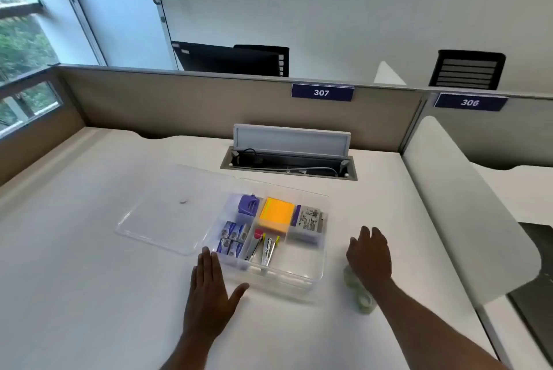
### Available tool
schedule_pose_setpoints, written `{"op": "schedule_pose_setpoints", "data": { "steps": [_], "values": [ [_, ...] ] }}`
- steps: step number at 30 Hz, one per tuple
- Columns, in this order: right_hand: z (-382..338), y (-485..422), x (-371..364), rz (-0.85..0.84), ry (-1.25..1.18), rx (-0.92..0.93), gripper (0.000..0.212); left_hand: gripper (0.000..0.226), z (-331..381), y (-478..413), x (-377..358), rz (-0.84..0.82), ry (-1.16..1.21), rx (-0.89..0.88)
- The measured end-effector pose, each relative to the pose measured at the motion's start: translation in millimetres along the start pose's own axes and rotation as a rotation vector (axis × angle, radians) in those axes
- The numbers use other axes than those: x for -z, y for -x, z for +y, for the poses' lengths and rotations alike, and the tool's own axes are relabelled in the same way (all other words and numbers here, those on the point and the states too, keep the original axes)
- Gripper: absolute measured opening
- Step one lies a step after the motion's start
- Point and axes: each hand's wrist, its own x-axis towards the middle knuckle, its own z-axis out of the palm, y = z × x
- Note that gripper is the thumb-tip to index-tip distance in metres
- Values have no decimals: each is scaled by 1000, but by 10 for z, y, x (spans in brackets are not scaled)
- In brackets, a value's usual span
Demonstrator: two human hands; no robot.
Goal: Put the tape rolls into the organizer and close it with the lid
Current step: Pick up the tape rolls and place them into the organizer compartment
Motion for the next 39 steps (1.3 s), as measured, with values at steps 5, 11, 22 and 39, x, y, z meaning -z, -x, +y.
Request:
{"op": "schedule_pose_setpoints", "data": {
  "steps": [5,11,22,39],
  "values": [
    [64,69,53,-133,-60,-96,44,109,82,6,-51,-25,4,121],
    [-4,82,125,-167,-108,-104,22,109,42,1,-182,-96,-43,167],
    [-211,-105,253,-48,-328,-29,41,105,14,-32,-216,-64,-75,169],
    [-1019,140,330,-406,-170,498,44,102,12,-28,-209,-67,-66,182]
  ]
}}
